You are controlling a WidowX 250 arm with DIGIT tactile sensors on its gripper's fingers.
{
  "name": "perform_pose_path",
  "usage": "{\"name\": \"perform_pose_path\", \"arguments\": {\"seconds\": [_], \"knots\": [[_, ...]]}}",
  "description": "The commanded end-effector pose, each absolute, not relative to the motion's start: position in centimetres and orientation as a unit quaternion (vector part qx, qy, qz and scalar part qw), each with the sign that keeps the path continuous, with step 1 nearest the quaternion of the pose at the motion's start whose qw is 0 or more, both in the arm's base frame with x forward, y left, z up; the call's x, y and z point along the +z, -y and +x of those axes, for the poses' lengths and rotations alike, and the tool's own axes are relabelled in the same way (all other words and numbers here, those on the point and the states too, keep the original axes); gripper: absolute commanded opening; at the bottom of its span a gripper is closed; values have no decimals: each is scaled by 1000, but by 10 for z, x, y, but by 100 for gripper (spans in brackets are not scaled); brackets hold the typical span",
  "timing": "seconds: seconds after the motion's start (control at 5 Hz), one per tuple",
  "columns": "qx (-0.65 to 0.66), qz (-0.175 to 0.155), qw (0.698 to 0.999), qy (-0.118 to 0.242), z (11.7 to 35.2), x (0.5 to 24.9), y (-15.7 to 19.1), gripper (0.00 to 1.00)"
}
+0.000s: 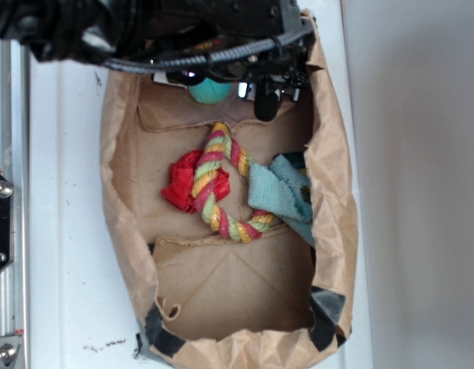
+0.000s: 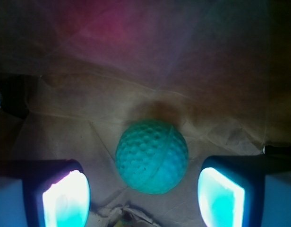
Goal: Grab the green ball.
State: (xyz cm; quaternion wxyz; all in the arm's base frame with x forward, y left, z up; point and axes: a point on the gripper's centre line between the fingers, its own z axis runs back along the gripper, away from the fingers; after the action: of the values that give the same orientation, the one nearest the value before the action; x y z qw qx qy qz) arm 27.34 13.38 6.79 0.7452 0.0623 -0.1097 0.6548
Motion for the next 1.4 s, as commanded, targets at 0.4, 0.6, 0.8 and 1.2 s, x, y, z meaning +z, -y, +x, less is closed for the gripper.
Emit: {"name": "perform_pose_path", "arguments": {"seconds": [0.4,0.6,0.8,1.2], "knots": [[662,100,724,166,255,44,-173,100],[647,116,734,172,245,35,-176,100],[644,112,736,174,242,34,-175,100],[648,103,734,177,245,34,-172,0]]}}
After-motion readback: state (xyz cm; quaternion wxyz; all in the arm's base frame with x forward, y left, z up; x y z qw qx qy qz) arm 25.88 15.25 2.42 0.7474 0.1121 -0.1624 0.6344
